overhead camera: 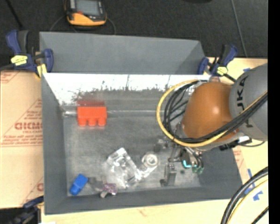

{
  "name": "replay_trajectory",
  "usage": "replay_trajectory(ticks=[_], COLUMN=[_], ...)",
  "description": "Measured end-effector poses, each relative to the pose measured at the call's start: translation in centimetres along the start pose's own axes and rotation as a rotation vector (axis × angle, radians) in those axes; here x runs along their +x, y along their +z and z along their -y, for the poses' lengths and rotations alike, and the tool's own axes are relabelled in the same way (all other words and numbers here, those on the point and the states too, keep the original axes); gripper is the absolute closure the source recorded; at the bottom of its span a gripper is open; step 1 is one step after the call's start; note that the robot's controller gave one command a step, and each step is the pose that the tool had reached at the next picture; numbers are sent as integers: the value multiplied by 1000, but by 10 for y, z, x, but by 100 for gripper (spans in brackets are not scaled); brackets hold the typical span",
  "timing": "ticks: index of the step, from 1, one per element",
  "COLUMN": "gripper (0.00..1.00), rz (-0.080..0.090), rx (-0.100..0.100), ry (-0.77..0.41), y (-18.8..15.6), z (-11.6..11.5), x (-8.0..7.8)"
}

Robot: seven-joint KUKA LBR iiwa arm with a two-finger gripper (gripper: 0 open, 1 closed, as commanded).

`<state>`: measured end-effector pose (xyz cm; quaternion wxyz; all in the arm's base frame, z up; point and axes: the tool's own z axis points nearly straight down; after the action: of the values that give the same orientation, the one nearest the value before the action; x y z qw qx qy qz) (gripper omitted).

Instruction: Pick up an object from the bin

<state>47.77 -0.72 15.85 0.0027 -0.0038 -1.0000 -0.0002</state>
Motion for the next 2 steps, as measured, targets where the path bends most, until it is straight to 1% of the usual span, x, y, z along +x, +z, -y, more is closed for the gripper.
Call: replay_trajectory(ticks=[1, 2], gripper=[0, 100], rz=[6, 8], rx=[1, 2], ry=[-310, -309], y=[89, 88], z=[-29, -29], x=[-30, -30])
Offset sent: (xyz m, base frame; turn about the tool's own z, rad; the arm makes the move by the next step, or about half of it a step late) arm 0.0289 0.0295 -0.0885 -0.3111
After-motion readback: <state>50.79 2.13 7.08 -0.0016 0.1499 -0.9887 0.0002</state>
